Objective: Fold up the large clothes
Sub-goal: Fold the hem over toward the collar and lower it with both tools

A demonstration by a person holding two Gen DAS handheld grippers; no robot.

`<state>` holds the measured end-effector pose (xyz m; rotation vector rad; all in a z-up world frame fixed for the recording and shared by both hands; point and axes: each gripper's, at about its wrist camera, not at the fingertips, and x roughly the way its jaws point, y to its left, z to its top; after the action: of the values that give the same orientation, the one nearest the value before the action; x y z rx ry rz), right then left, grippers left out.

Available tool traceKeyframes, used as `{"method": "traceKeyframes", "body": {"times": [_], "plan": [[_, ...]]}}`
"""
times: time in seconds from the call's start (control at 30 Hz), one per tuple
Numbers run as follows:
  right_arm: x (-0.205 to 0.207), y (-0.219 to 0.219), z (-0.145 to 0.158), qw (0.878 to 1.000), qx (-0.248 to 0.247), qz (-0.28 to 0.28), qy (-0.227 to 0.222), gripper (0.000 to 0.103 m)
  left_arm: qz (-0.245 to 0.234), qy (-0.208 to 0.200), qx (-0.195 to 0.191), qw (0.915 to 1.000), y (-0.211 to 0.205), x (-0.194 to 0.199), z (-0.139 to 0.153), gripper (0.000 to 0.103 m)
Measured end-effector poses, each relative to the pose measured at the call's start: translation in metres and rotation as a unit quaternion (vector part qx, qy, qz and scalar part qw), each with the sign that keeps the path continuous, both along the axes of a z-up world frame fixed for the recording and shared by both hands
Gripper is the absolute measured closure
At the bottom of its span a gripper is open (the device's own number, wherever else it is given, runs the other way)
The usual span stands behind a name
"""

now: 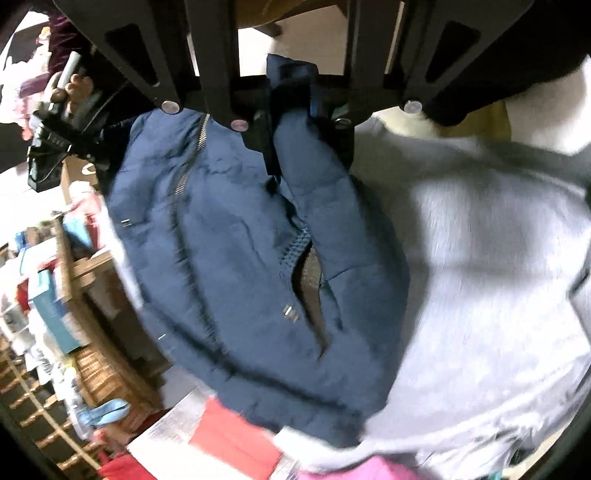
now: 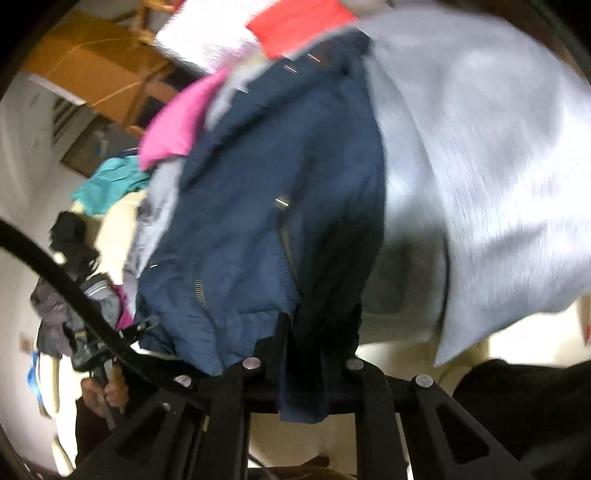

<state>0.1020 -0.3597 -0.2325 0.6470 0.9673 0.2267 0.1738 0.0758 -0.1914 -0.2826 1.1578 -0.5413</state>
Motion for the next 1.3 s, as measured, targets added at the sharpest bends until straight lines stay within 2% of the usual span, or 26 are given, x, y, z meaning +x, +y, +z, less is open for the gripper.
{"method": "traceKeyframes", "body": {"times": [0.1, 0.23, 0.33, 0.5, 0.7, 0.97, 1.07, 1.2, 1.3], "plan": [[0.005, 0.0, 0.04, 0.998, 0.009, 0.014, -0.06, 0.09, -0.011, -0.034, -0.033, 0.9988, 0.001, 0.005, 0.039, 0.089], [0.022, -0.01, 0.087, 0.99, 0.014, 0.0, -0.141, 0.09, -0.01, -0.067, -0.072, 0.9951, -0.001, 0.027, 0.082, 0.089], [0.041, -0.017, 0.107, 0.984, 0.021, -0.02, -0.176, 0.09, 0.004, -0.086, -0.094, 0.9918, -0.003, 0.054, 0.105, 0.089], [0.076, -0.031, 0.123, 0.976, 0.017, -0.055, -0.211, 0.09, 0.034, -0.107, -0.118, 0.9867, -0.005, 0.102, 0.124, 0.089], [0.141, -0.061, 0.132, 0.964, 0.037, -0.119, -0.235, 0.09, 0.098, -0.113, -0.158, 0.9761, -0.014, 0.17, 0.124, 0.089], [0.241, -0.114, 0.122, 0.95, 0.043, -0.2, -0.235, 0.09, 0.181, -0.128, -0.153, 0.963, -0.029, 0.264, 0.094, 0.089], [0.269, -0.133, 0.109, 0.947, 0.048, -0.224, -0.224, 0.09, 0.189, -0.123, -0.132, 0.9653, -0.044, 0.3, 0.075, 0.089], [0.31, -0.154, 0.092, 0.951, 0.043, -0.236, -0.195, 0.09, 0.174, -0.125, -0.099, 0.9717, -0.067, 0.336, 0.056, 0.089], [0.327, -0.16, 0.081, 0.955, 0.024, -0.241, -0.171, 0.09, 0.17, -0.113, -0.099, 0.974, -0.072, 0.356, 0.05, 0.089]]}}
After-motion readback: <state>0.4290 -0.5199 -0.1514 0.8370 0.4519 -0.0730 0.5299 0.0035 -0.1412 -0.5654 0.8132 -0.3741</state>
